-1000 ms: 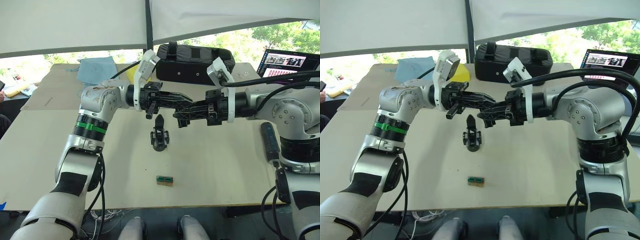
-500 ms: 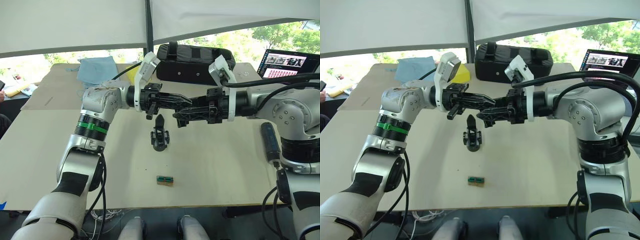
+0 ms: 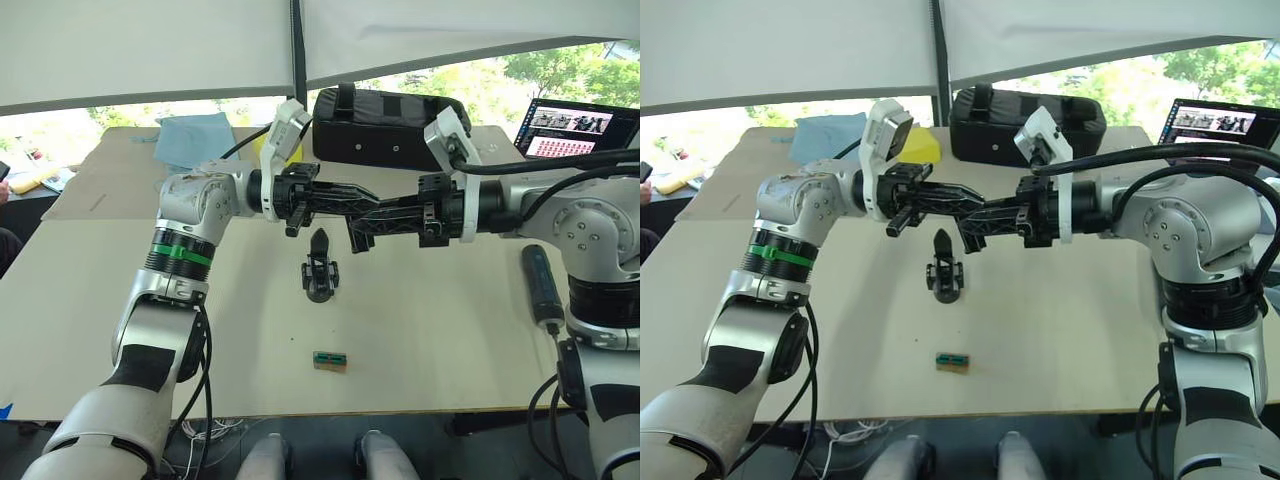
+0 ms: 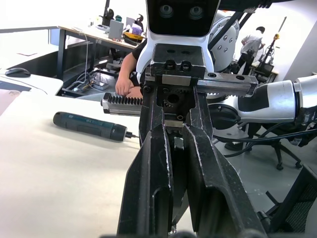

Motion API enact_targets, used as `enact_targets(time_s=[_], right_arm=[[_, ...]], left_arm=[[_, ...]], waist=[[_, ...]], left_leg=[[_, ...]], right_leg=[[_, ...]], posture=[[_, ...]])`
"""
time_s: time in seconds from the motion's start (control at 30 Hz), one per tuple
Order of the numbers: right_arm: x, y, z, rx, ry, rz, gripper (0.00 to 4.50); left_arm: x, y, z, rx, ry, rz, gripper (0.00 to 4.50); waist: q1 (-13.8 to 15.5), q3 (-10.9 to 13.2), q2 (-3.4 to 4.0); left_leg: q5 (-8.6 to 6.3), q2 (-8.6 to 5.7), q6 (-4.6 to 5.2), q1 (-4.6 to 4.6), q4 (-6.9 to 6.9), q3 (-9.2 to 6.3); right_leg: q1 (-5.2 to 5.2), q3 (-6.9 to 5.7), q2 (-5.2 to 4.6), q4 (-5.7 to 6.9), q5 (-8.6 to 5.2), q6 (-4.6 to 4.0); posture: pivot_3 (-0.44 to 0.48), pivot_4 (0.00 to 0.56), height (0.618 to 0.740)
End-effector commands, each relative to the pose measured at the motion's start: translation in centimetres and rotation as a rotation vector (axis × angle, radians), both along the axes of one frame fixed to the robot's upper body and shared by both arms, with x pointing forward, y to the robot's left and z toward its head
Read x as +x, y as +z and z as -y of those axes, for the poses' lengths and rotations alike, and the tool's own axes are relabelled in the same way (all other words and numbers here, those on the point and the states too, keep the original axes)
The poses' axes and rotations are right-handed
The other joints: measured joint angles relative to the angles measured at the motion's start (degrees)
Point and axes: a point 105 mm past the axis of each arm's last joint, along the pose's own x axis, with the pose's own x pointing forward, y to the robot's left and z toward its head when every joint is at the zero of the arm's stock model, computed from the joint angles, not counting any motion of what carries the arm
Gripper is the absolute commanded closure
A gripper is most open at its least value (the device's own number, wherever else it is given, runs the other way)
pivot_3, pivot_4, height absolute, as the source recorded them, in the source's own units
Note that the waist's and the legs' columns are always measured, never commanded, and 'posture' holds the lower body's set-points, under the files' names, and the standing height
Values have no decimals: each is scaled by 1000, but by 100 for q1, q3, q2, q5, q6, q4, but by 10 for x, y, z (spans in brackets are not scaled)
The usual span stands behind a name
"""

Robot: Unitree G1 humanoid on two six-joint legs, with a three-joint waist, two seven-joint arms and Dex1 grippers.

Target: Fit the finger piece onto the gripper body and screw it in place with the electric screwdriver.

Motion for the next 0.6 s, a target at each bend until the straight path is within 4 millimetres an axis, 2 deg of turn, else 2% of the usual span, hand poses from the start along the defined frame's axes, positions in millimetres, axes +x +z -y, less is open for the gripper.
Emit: enact_targets(time_s=[0.03, 0.3, 0.47, 0.6], right_arm=[[-1, 7, 0, -21, -11, 93, 4129], [-2, 8, -2, -4, -5, 90, 4129], [4, 12, -1, 8, -29, 151, 4153], [4, 9, -1, -6, -9, 212, 4156]], left_arm=[[1, 8, 4, 2, 13, 36, 4500], [4, 5, 7, 25, 41, 37, 4500], [1, 12, 2, 3, 4, 44, 2111], [8, 11, -5, 8, 77, 110, 106]], waist=[[0, 0, 0], [1, 0, 0], [0, 0, 0], [2, 0, 0]], left_leg=[[0, 0, 0, -1, 0, 0], [0, 1, 0, 0, 1, 0], [0, 0, 1, 0, 3, 0], [-1, 0, 1, -1, 2, 1]], right_leg=[[0, 0, 0, 0, 0, 0], [0, 0, 0, 0, 0, 0], [0, 0, 0, 2, 0, 0], [0, 0, 1, 0, 0, 1]], posture=[[0, 150, 740], [0, 150, 740], [0, 150, 740], [0, 150, 740]])
